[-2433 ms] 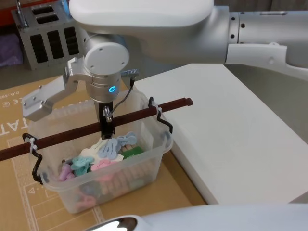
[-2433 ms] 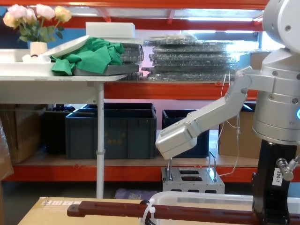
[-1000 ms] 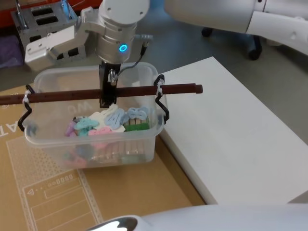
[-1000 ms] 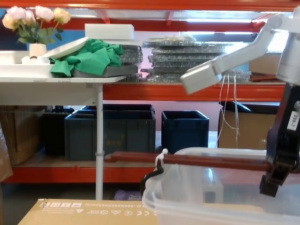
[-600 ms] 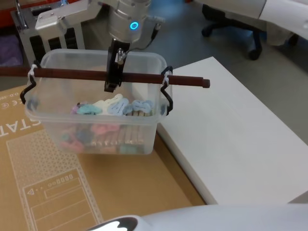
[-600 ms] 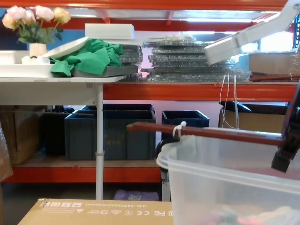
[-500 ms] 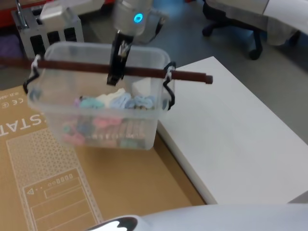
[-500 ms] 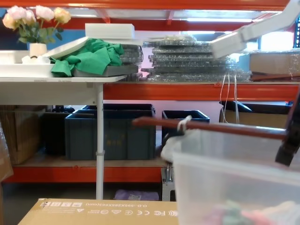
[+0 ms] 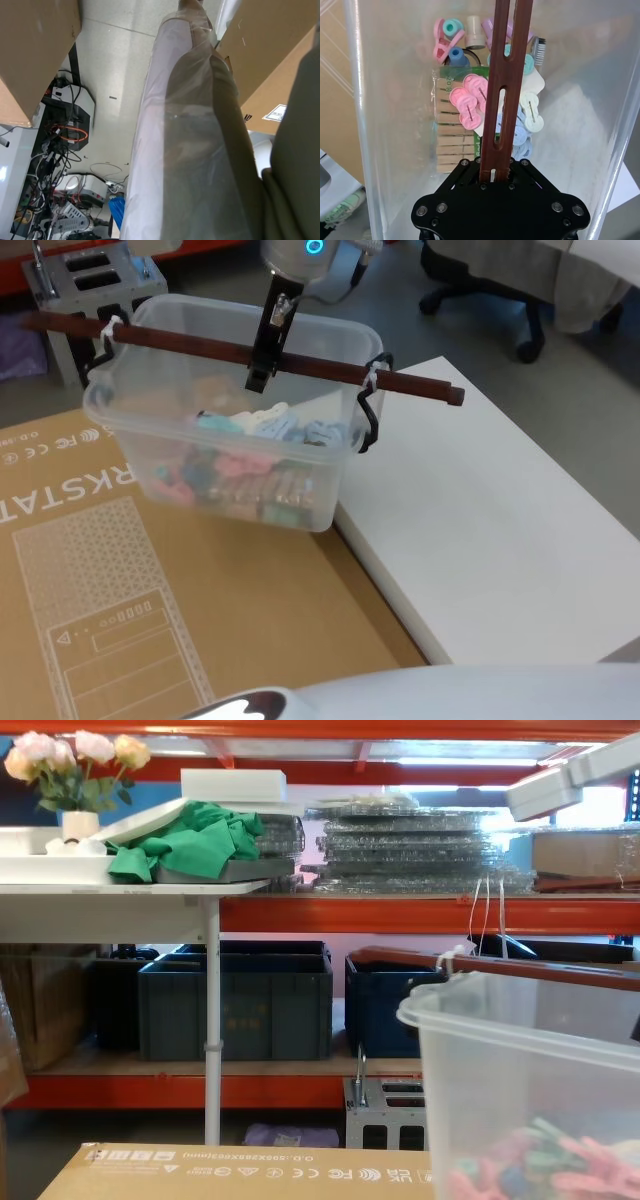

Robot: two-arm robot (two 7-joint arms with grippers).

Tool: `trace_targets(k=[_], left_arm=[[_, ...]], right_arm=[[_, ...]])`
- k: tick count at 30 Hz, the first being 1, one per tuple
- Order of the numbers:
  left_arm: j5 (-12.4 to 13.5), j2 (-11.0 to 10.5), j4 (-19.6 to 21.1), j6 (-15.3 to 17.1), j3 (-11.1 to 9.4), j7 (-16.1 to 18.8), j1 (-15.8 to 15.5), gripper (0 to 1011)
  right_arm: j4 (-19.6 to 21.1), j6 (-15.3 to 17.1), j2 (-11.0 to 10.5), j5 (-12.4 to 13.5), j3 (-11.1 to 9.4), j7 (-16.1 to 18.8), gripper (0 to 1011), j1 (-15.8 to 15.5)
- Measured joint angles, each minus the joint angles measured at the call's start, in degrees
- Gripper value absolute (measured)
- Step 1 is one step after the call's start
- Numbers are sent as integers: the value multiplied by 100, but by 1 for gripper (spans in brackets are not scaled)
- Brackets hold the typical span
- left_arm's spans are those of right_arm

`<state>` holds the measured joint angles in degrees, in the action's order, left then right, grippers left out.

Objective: Use one hand to grasp the basket and place it at the designated location.

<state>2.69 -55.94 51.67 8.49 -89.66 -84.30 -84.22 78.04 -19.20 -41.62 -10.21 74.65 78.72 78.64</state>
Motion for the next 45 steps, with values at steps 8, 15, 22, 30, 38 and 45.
trace_targets(k=[8, 15, 22, 30, 38, 45], left_arm=[[1, -1, -1, 0, 0, 0, 0, 0], [-2, 1, 0, 0, 0, 0, 0, 0], [1, -1, -3, 0, 0, 0, 0, 0], [-1, 0, 0, 0, 0, 0, 0, 0], [1, -1, -1, 0, 0, 0, 0, 0], [1, -1, -3, 0, 0, 0, 0, 0]], right_arm=[[-171, 234, -263, 20, -144, 45, 76, -66], [-227, 508, -626, 50, -321, 33, 76, -135], [-258, 625, -801, 57, -456, 25, 76, -201], [-256, 779, -1011, 54, -588, 15, 76, -282], [-195, 1028, -1331, 53, -740, 7, 76, -397], [-98, 1204, -1524, 62, -853, 3, 77, -499]])
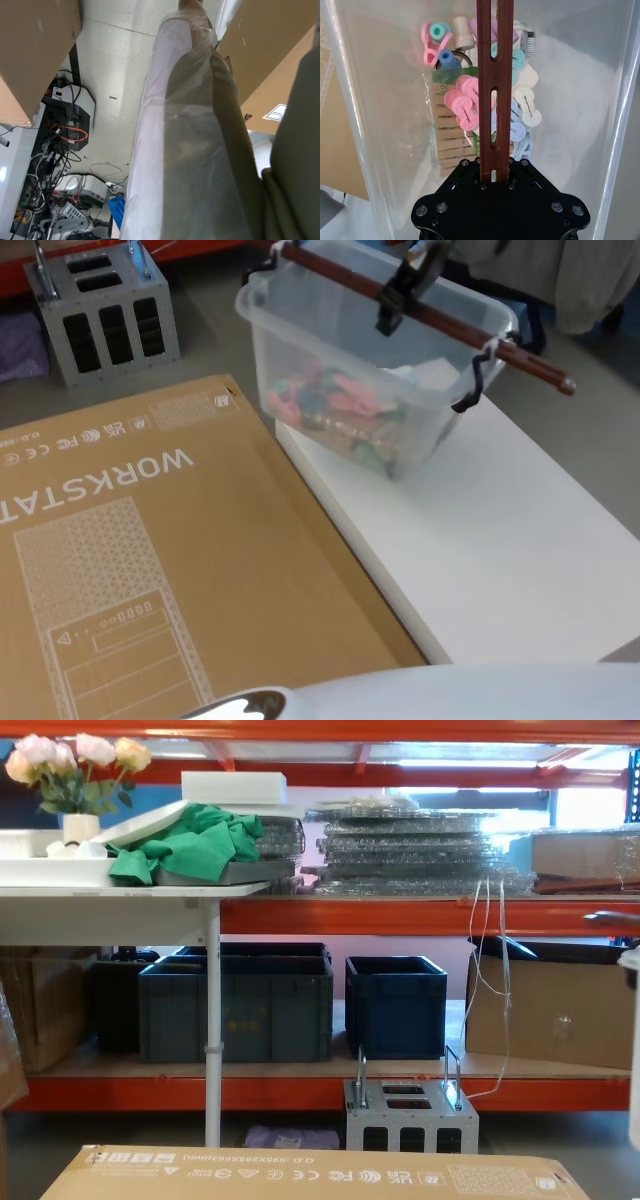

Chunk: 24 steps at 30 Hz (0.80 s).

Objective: Use one hand to grasp the basket and place it at the designated location.

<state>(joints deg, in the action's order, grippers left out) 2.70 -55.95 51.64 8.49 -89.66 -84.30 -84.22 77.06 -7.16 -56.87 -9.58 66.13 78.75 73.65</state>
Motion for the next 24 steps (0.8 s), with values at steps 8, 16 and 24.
trace_targets(k=[8, 16, 24], left_arm=[[-1, 1, 2, 0, 0, 0, 0, 0], [0, 0, 0, 0, 0, 0, 0, 0], [0, 0, 0, 0, 0, 0, 0, 0]], right_arm=[[321, 486, -579, 119, -141, -100, 76, -311], [443, 670, -824, 180, -216, -128, 76, -522], [519, 938, -1044, 274, -290, -171, 76, -741]])
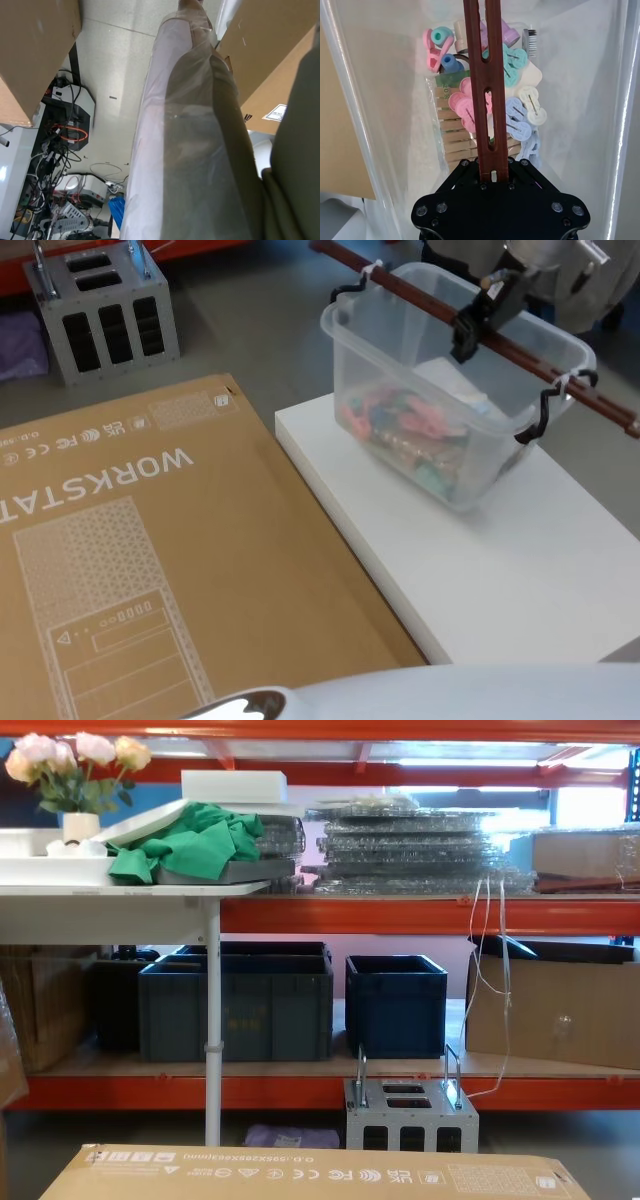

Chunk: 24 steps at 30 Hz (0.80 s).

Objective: Use one hand to grasp the basket and place it at the designated location.

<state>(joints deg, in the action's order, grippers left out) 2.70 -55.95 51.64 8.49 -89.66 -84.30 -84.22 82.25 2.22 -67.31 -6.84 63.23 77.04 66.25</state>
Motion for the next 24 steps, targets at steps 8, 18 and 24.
trace_targets(k=[8, 18, 24], left_arm=[[0, 1, 1, 0, 0, 0, 0, 0], [-1, 1, 2, 0, 0, 0, 0, 0], [0, 1, 2, 0, 0, 0, 0, 0]], right_arm=[[60, 379, -123, 100, -97, -56, 77, -176], [-138, 852, -71, 195, -144, -29, 76, -423], [-334, 1009, 104, 109, -102, -5, 76, -531]])
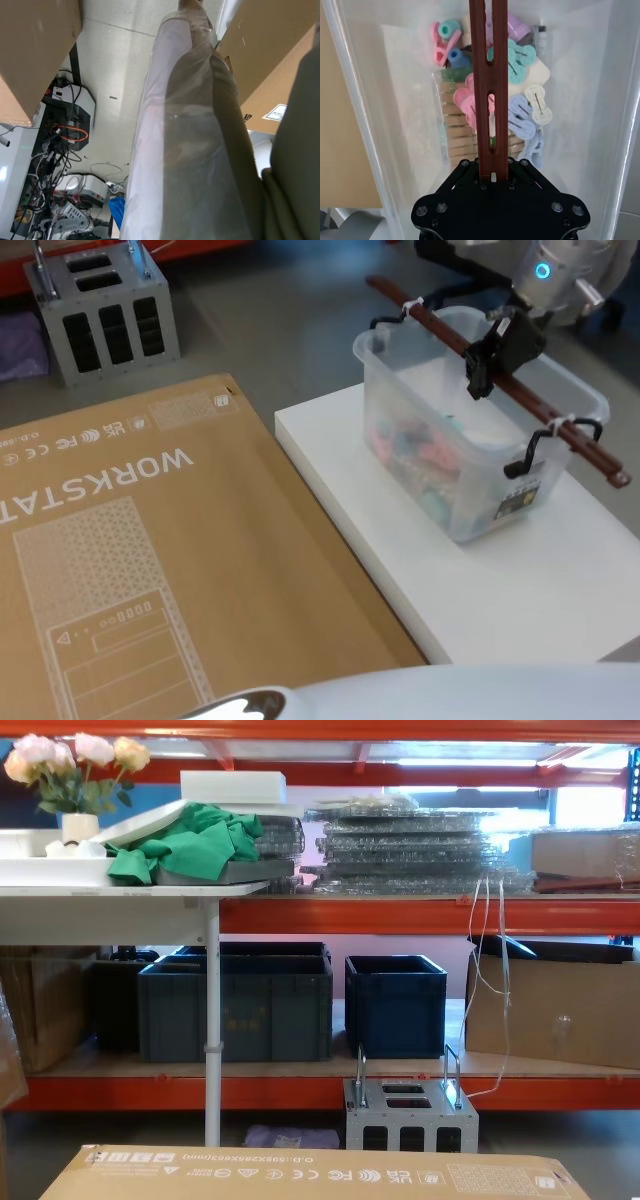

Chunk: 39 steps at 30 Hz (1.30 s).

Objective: Use one hand to grasp the basket and place it at the designated location.

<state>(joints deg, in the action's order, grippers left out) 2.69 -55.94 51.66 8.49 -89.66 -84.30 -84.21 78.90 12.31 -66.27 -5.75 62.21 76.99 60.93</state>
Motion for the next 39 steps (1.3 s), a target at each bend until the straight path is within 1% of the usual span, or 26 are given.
trace_targets(k=[7, 29, 30, 31, 32, 33, 38, 39], left_arm=[[0, 0, -1, 0, 0, 0, 0, 0], [0, 0, -1, 0, 0, 0, -1, 0], [0, 0, -1, 0, 0, 0, 0, 0], [0, 0, -1, 0, 0, 0, 0, 0], [0, 0, -1, 0, 0, 0, 0, 0], [0, 0, -1, 0, 0, 0, 0, 0], [0, 0, 0, 0, 0, 0, 0, 0], [0, 0, 0, 0, 0, 0, -1, 0]], right_arm=[[-261, -78, 169, -157, 11, 61, 75, -55], [-399, -239, 296, -334, -161, 227, 80, -186], [-402, -243, 297, -335, -169, 231, 103, -190], [-404, -247, 299, -335, -178, 235, 103, -196], [-397, -255, 296, -338, -195, 235, 155, -211], [-365, -267, 284, -355, -211, 231, 172, -222], [-288, -286, 261, -385, -269, 226, 339, -238], [-277, -286, 261, -388, -278, 226, 357, -239]])
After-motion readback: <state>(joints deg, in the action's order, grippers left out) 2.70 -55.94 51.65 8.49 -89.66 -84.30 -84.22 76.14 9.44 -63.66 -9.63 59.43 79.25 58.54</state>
